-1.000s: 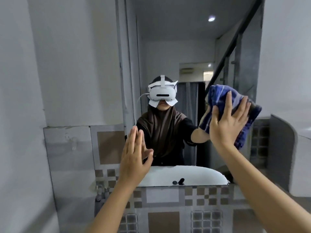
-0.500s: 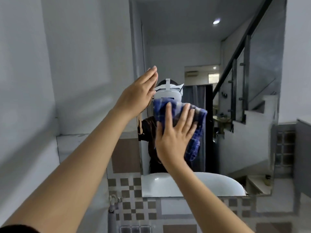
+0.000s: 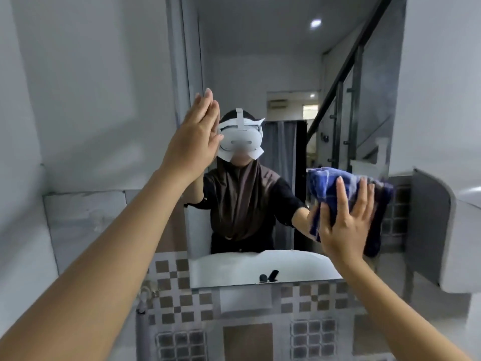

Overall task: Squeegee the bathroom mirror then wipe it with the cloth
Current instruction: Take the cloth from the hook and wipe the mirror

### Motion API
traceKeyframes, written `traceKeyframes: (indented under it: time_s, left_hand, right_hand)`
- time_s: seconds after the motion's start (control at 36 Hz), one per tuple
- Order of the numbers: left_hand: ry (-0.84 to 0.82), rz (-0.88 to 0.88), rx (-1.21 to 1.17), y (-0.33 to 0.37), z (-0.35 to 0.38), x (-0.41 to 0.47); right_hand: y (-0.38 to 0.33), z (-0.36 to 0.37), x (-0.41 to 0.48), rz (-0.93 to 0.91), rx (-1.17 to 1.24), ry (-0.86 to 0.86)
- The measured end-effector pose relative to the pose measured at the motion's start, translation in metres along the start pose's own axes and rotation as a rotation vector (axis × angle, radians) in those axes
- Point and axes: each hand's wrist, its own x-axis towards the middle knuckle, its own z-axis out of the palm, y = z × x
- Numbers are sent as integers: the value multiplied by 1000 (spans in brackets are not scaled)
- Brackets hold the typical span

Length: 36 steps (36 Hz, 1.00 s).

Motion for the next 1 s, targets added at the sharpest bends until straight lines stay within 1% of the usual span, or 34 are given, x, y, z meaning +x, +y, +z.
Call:
traceKeyframes:
  time_s: [0.06, 0.11, 0.17, 0.22, 0.25, 0.31, 0.39, 0.44, 0.47, 0.53, 0.61, 0.69, 0.78, 0.89, 1.0]
  left_hand:
    - [-2, -24, -4, 4, 5, -4]
    - [-9, -41, -7, 7, 9, -10]
    - [-15, -45, 1, 6, 17, -16]
    - [-25, -33, 11, 4, 21, -20]
    - [-32, -27, 16, 3, 21, -22]
    - [-53, -31, 25, 3, 19, -25]
    - [-58, -19, 17, 7, 12, -29]
    - [-60, -20, 24, 6, 12, -30]
    - [-63, -23, 27, 5, 13, -32]
    - [-54, -21, 30, 3, 15, -35]
    - [-18, -12, 45, 3, 22, -39]
    - [12, -27, 52, 1, 32, -41]
    - [44, -65, 22, 4, 39, -43]
    - [119, -123, -21, 17, 44, -46]
    - [148, -161, -37, 18, 48, -45]
  right_hand:
    - [-9, 6, -14, 231, 89, 41]
    - [-32, 16, -28, 398, 129, 74]
    - [-64, 25, -40, 487, 160, 71]
    - [-97, 33, -50, 474, 181, 39]
    - [-113, 37, -55, 419, 179, 13]
    - [-143, 45, -68, 218, 152, -64]
    - [-170, 54, -89, -248, 108, -209]
    - [-171, 61, -102, -567, 54, -283]
    - [-164, 62, -106, -679, 35, -313]
    - [-141, 60, -105, -809, 14, -342]
    - [-90, 45, -88, -850, -30, -326]
    - [-33, 21, -61, -786, -88, -235]
    - [14, 3, -39, -610, -138, -145]
    - [46, -6, -43, -182, -82, -106]
    - [31, 8, -73, 210, 69, -49]
